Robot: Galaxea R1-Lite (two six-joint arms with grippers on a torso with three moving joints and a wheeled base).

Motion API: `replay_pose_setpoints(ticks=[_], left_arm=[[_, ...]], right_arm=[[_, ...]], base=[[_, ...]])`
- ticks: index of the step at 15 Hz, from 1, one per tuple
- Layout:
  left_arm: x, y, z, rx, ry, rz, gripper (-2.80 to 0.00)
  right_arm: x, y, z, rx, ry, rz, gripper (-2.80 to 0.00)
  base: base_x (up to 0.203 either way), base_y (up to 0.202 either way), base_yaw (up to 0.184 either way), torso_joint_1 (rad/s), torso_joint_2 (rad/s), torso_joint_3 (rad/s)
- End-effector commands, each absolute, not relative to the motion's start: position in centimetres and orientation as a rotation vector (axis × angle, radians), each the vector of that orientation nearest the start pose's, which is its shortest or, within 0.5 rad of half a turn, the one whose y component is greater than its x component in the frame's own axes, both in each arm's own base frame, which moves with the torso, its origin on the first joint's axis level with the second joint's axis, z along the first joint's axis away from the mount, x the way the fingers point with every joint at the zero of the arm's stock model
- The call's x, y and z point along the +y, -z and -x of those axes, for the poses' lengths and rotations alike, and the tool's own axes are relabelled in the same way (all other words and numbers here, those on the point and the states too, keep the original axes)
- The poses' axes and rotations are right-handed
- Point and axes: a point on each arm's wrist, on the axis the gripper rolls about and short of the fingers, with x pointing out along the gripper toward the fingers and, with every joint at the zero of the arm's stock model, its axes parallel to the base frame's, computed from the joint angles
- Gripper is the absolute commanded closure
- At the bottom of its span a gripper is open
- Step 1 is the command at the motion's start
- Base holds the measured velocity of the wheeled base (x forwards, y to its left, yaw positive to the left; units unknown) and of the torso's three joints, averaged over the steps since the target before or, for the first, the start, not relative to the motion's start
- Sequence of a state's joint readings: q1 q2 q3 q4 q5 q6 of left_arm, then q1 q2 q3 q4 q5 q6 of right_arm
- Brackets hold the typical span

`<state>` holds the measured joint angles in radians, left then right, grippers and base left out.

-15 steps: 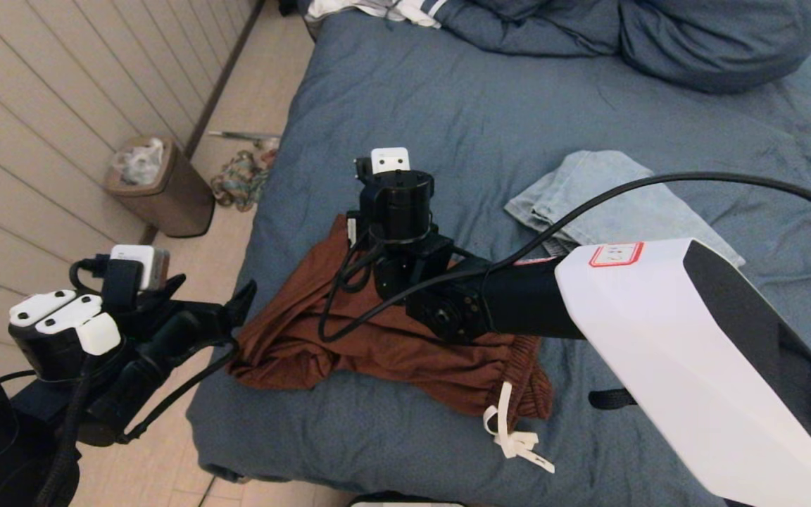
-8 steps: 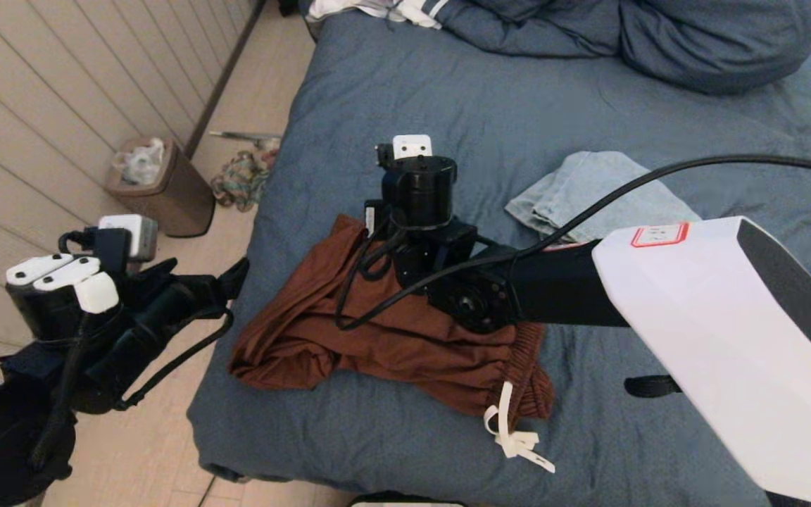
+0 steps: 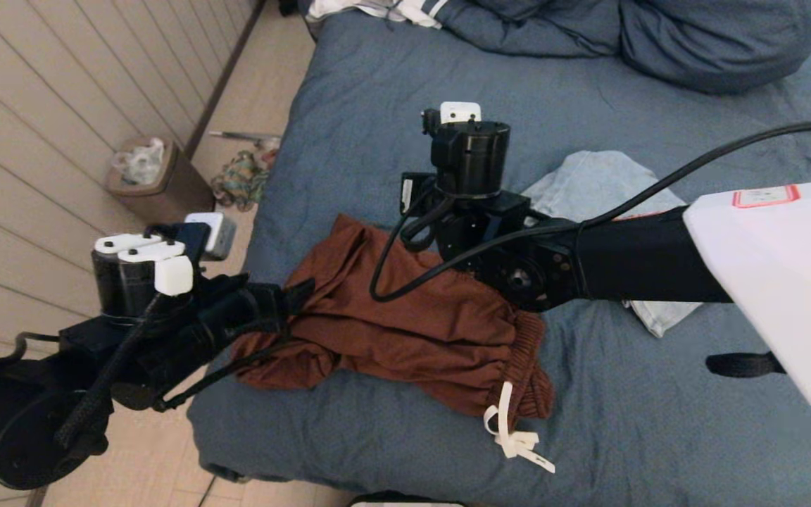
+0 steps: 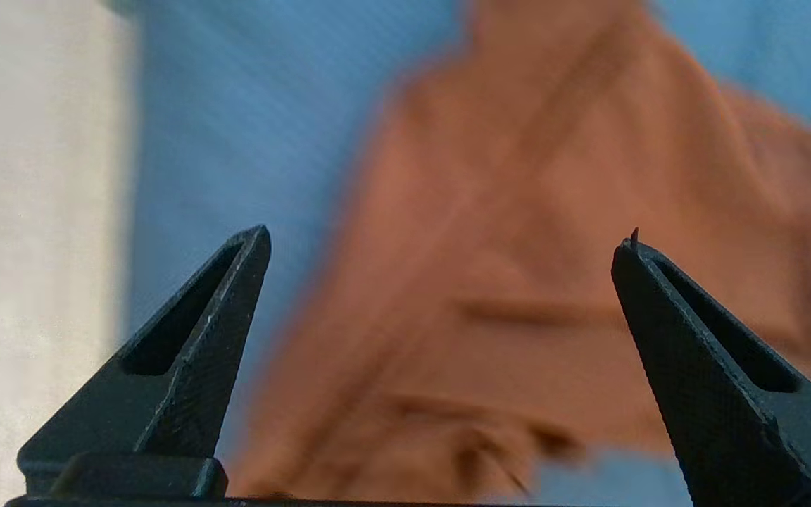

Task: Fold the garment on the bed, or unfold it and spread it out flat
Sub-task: Unford the brown shorts

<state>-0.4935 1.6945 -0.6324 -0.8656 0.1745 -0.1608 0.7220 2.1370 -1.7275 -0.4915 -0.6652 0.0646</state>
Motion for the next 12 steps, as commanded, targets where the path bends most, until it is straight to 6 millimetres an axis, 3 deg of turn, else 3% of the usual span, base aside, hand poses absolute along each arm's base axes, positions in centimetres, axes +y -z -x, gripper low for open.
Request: replay_pose_setpoints(ticks=[1, 2, 7, 9, 12], left_arm=[[-15.2, -17.2, -26.0, 0.216, 0.351, 0.091, -0.90], [-16.0, -17.9, -26.3, 0.229, 0.366, 0.090, 0.00], [-21.7, -20.8, -26.6, 0.331, 0.510, 0.097, 0.00], [-23.6, -19.4, -27.2, 0.385, 0.531, 0.078, 0.00], [-25.7, -18.6, -29.4, 0.379, 0.516, 0.080, 0.00]], right_arm=[[26.0, -28.7, -33.3, -0.091, -0.034, -0.146, 0.00], [25.1, -28.9, -32.5, -0.077, -0.030, -0.138, 0.00], [19.4, -31.5, -26.1, 0.070, -0.082, -0.139, 0.00], [17.3, -31.4, -24.3, 0.234, -0.169, -0.141, 0.00], [15.3, -33.1, -23.7, 0.377, -0.321, -0.305, 0.00]], base=[[0.000, 0.000, 0.000, 0.000, 0.00, 0.000], [0.000, 0.000, 0.000, 0.000, 0.00, 0.000], [0.000, 0.000, 0.000, 0.000, 0.00, 0.000], [0.000, 0.000, 0.000, 0.000, 0.00, 0.000], [0.000, 0.000, 0.000, 0.000, 0.00, 0.000]])
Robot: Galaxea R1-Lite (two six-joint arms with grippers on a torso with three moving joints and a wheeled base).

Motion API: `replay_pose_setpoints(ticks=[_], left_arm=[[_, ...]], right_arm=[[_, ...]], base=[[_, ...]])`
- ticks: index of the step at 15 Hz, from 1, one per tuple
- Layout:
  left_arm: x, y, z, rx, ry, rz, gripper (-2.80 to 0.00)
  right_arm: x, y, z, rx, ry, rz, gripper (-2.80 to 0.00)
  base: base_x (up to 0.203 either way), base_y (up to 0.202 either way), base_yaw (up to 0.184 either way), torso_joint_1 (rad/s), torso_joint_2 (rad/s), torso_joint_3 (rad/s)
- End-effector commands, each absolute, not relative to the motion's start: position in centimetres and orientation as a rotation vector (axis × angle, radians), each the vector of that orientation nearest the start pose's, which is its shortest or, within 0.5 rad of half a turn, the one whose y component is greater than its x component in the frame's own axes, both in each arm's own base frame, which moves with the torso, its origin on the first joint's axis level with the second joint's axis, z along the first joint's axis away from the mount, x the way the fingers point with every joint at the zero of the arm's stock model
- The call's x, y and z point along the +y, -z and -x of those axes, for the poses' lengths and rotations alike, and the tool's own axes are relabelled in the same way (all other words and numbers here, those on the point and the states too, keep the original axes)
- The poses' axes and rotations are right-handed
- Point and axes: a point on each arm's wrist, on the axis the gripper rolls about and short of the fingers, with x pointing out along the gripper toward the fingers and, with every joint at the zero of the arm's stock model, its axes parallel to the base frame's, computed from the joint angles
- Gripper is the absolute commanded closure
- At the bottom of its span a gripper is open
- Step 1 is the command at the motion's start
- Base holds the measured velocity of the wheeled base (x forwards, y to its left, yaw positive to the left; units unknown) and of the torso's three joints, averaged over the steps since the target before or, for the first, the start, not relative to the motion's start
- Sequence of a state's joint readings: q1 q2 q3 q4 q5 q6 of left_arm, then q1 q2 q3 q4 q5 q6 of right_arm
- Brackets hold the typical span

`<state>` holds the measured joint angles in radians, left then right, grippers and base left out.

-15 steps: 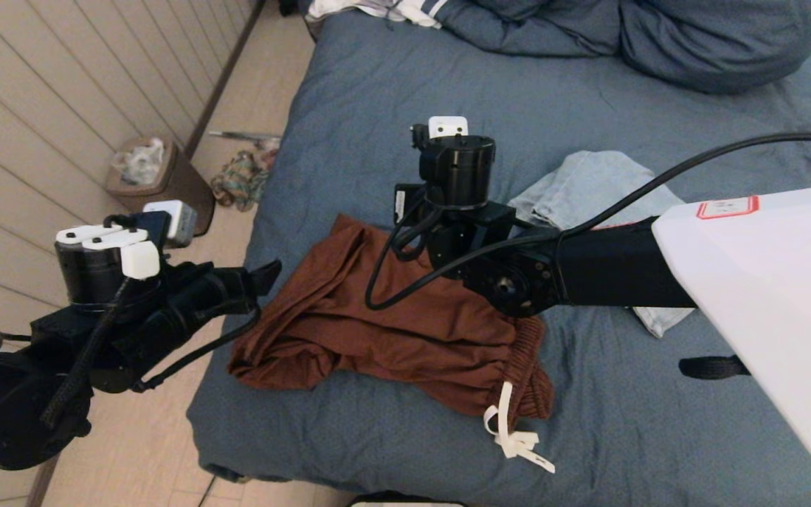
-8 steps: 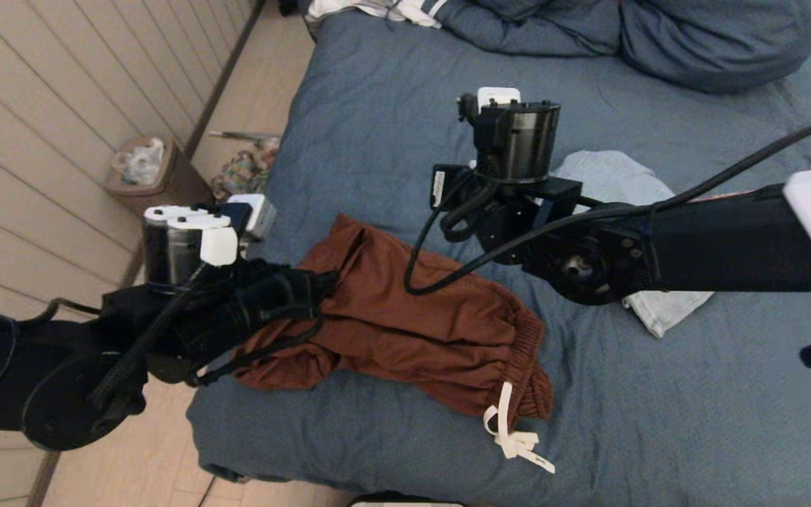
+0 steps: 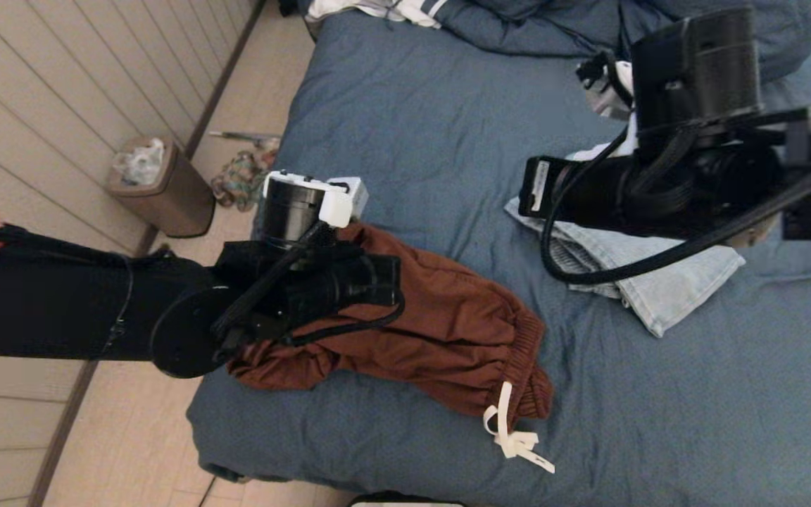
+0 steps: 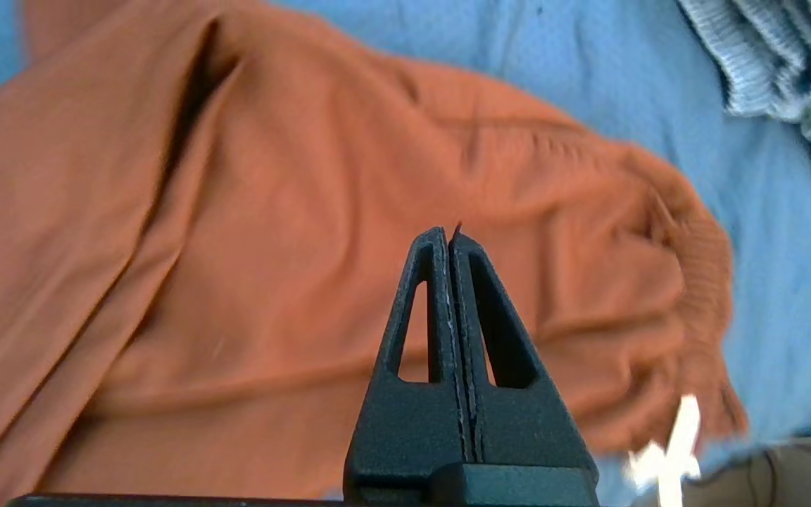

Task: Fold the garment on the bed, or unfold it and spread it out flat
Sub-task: Unford the brown shorts

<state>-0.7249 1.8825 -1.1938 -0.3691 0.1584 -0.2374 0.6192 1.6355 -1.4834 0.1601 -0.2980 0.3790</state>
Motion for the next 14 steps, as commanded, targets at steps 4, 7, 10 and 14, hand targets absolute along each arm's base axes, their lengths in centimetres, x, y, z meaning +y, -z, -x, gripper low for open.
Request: replay_pose_setpoints(ticks=[4, 7, 10, 14], left_arm=[[-26.2, -18.7, -31.0, 0.352, 0.486, 0.081, 0.00], [-25.7, -18.3, -32.9, 0.323, 0.398, 0.058, 0.00], [-25.2, -16.6, -34.7, 0.326, 0.358, 0.032, 0.00], [-23.5, -15.3, -37.7, 0.310, 0.286, 0.027, 0.00]], right_arm=[[13.4, -33.2, -24.8, 0.422, -0.361, -0.364, 0.00], [13.5, -33.1, -24.9, 0.423, -0.362, -0.364, 0.00], [13.5, -33.0, -24.9, 0.425, -0.362, -0.365, 0.00], [13.4, -33.1, -24.8, 0.421, -0.361, -0.371, 0.00]], base=[[0.000, 0.000, 0.000, 0.000, 0.00, 0.000], [0.000, 0.000, 0.000, 0.000, 0.00, 0.000], [0.000, 0.000, 0.000, 0.000, 0.00, 0.000], [0.000, 0.000, 0.000, 0.000, 0.00, 0.000]])
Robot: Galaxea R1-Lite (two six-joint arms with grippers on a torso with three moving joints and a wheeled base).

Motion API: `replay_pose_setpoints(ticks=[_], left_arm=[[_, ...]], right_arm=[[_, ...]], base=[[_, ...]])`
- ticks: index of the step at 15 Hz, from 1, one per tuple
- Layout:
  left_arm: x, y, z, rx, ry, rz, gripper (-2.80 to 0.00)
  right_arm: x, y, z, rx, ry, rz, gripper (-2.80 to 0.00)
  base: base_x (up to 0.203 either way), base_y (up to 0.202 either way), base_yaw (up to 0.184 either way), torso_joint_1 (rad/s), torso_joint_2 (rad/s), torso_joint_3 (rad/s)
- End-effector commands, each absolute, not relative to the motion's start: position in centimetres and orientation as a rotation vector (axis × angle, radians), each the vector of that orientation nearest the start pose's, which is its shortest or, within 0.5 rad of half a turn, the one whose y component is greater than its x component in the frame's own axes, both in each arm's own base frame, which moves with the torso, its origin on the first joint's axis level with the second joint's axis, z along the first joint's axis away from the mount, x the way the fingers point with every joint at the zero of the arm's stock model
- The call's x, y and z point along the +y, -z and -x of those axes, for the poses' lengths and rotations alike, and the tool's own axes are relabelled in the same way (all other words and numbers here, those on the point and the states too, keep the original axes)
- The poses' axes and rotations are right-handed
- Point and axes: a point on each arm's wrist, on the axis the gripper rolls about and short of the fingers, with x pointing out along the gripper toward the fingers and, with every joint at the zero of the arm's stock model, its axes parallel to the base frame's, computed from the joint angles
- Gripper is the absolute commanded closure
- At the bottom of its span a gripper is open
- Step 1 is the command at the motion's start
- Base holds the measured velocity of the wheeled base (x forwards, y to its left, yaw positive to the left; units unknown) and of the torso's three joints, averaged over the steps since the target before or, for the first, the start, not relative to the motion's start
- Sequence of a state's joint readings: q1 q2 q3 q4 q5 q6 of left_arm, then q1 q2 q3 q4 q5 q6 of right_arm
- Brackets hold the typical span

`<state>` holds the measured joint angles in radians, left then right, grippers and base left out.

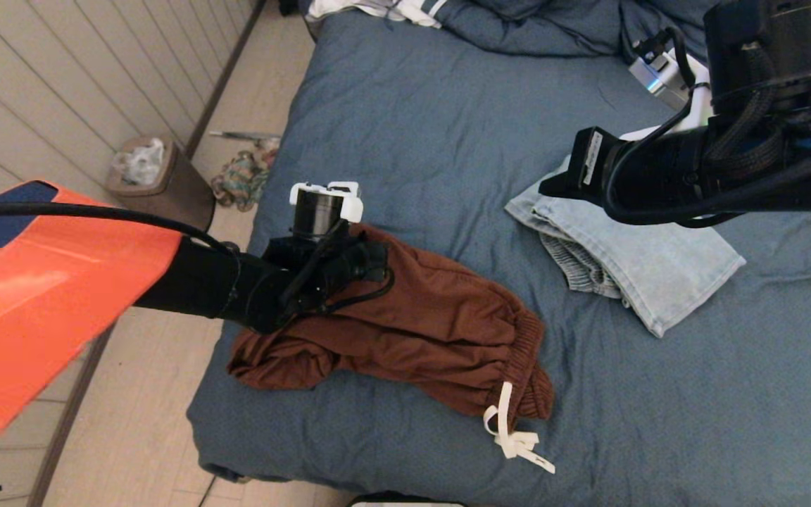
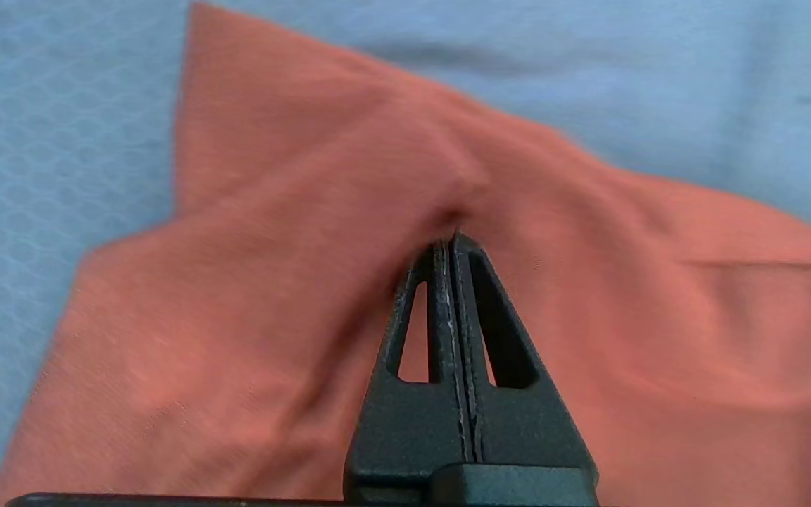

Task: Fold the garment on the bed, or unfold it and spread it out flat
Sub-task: Unford the brown shorts

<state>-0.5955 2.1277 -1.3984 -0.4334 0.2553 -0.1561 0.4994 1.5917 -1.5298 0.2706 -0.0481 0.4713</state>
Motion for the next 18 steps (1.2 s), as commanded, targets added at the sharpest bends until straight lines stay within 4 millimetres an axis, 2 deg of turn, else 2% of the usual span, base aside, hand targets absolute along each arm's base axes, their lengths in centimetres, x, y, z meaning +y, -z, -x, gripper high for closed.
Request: replay_pose_setpoints(ticks=[1, 7, 11, 13, 14, 17, 18], left_arm=[[-22.8, -15.4, -38.4, 0.301, 0.267, 0.028, 0.00], [-15.1, -19.0, -43.0, 0.185, 0.084, 0.053, 0.00], [-12.0, -19.8, -44.5, 0.155, 0.014, 0.043, 0.00], [-11.8, -20.1, -43.9, 0.174, 0.014, 0.049, 0.00], [-12.3, -20.2, -43.0, 0.186, 0.032, 0.054, 0.00], [-16.6, -20.2, -38.4, 0.251, 0.192, 0.051, 0.00], [-17.1, -20.4, -38.1, 0.262, 0.236, 0.054, 0.00]], right_arm=[[13.4, -33.2, -24.7, 0.419, -0.361, -0.372, 0.00], [13.5, -33.0, -24.7, 0.426, -0.362, -0.369, 0.00], [13.5, -33.0, -24.7, 0.425, -0.362, -0.371, 0.00], [13.4, -33.0, -24.7, 0.423, -0.360, -0.371, 0.00], [13.4, -32.8, -24.7, 0.431, -0.354, -0.368, 0.00], [12.8, -30.7, -25.0, 0.495, -0.309, -0.344, 0.00], [11.8, -30.5, -25.2, 0.497, -0.279, -0.349, 0.00]], base=[[0.000, 0.000, 0.000, 0.000, 0.00, 0.000], [0.000, 0.000, 0.000, 0.000, 0.00, 0.000], [0.000, 0.000, 0.000, 0.000, 0.00, 0.000], [0.000, 0.000, 0.000, 0.000, 0.00, 0.000], [0.000, 0.000, 0.000, 0.000, 0.00, 0.000], [0.000, 0.000, 0.000, 0.000, 0.00, 0.000], [0.000, 0.000, 0.000, 0.000, 0.00, 0.000]])
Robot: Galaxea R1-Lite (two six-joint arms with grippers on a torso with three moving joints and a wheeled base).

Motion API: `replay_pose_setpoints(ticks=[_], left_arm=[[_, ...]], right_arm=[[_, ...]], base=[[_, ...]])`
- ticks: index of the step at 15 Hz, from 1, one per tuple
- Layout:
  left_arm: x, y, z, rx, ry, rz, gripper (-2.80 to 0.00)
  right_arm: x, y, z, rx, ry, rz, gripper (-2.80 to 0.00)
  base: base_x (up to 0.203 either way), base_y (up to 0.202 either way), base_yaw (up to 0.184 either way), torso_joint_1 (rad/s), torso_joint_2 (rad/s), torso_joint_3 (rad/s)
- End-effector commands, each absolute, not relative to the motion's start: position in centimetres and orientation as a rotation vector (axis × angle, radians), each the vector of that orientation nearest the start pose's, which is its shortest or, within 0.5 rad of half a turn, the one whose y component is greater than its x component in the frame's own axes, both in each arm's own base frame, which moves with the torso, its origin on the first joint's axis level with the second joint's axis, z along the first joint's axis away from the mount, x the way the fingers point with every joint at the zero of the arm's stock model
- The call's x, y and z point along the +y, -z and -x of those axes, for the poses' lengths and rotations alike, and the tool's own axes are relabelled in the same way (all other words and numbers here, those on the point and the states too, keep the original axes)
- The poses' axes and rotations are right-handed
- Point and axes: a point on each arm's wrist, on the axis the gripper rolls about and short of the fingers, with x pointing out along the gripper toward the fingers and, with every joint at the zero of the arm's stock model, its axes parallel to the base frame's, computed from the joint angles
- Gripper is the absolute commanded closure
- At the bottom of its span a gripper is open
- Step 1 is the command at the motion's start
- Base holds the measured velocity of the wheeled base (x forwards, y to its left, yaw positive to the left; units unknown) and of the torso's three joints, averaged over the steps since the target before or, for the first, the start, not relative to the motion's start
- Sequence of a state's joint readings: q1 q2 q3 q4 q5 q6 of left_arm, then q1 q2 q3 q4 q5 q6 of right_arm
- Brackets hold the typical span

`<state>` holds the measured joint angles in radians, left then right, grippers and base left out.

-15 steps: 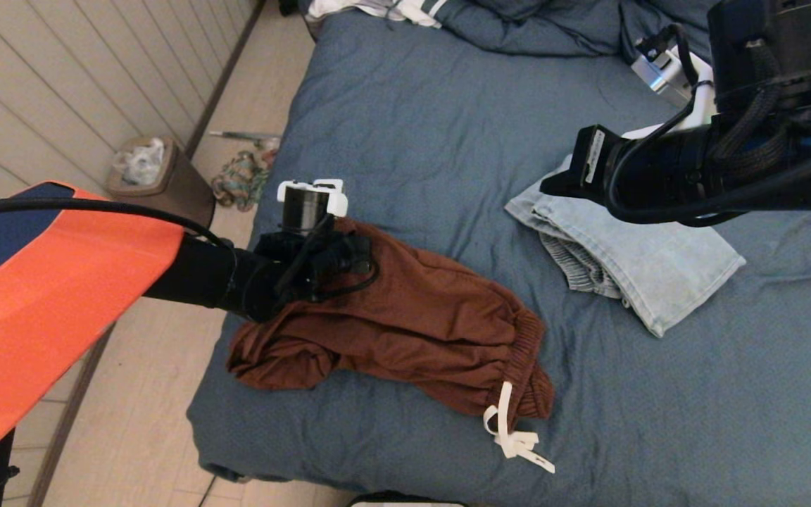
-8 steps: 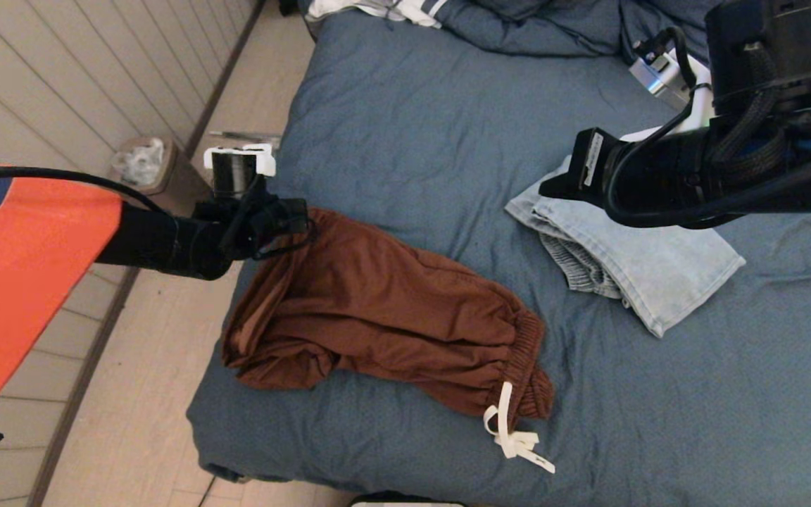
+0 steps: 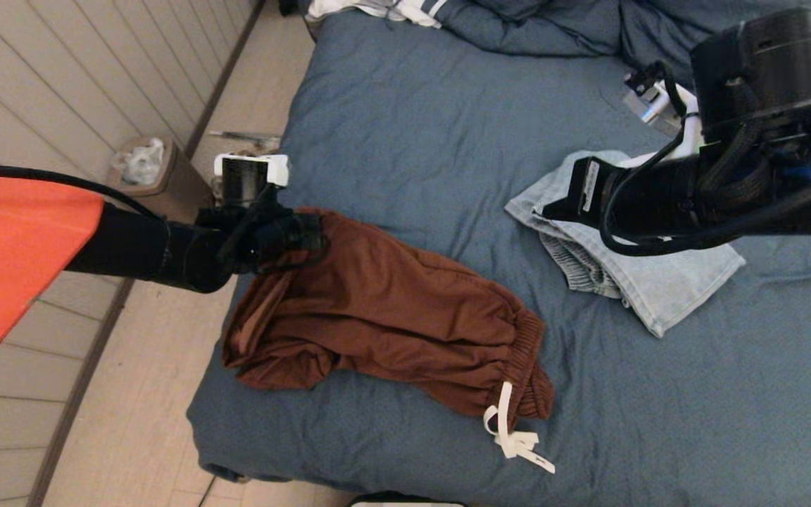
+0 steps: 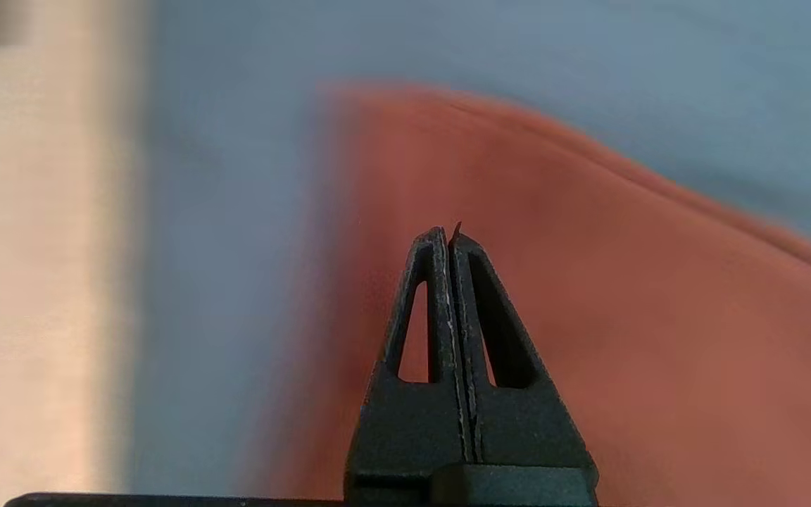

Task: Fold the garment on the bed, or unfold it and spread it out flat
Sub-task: Unford the brown shorts

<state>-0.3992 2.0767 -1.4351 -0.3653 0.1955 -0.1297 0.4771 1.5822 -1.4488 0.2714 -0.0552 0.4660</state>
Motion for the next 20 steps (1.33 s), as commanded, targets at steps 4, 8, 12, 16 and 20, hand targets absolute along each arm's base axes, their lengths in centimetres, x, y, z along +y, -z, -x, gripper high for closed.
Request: replay_pose_setpoints(ticks=[4, 8, 12, 16, 20], left_arm=[[-15.8, -21.7, -38.9, 0.260, 0.286, 0.064, 0.00], [-14.5, -20.5, -41.4, 0.267, 0.252, 0.053, -2.80], [-15.3, -18.2, -44.0, 0.282, 0.248, 0.051, -2.80], [-15.4, -17.7, -44.9, 0.281, 0.241, 0.051, -2.80], [-14.3, -18.1, -45.0, 0.272, 0.222, 0.057, -2.80]], right_arm=[[11.5, -30.7, -25.3, 0.475, -0.279, -0.351, 0.00], [12.3, -30.2, -26.5, 0.432, -0.301, -0.350, 0.00], [12.6, -29.8, -27.3, 0.438, -0.298, -0.342, 0.00], [12.7, -29.6, -27.7, 0.435, -0.300, -0.344, 0.00], [12.8, -29.3, -28.0, 0.438, -0.300, -0.344, 0.00]], base=[[0.000, 0.000, 0.000, 0.000, 0.00, 0.000], [0.000, 0.000, 0.000, 0.000, 0.00, 0.000], [0.000, 0.000, 0.000, 0.000, 0.00, 0.000], [0.000, 0.000, 0.000, 0.000, 0.00, 0.000], [0.000, 0.000, 0.000, 0.000, 0.00, 0.000]])
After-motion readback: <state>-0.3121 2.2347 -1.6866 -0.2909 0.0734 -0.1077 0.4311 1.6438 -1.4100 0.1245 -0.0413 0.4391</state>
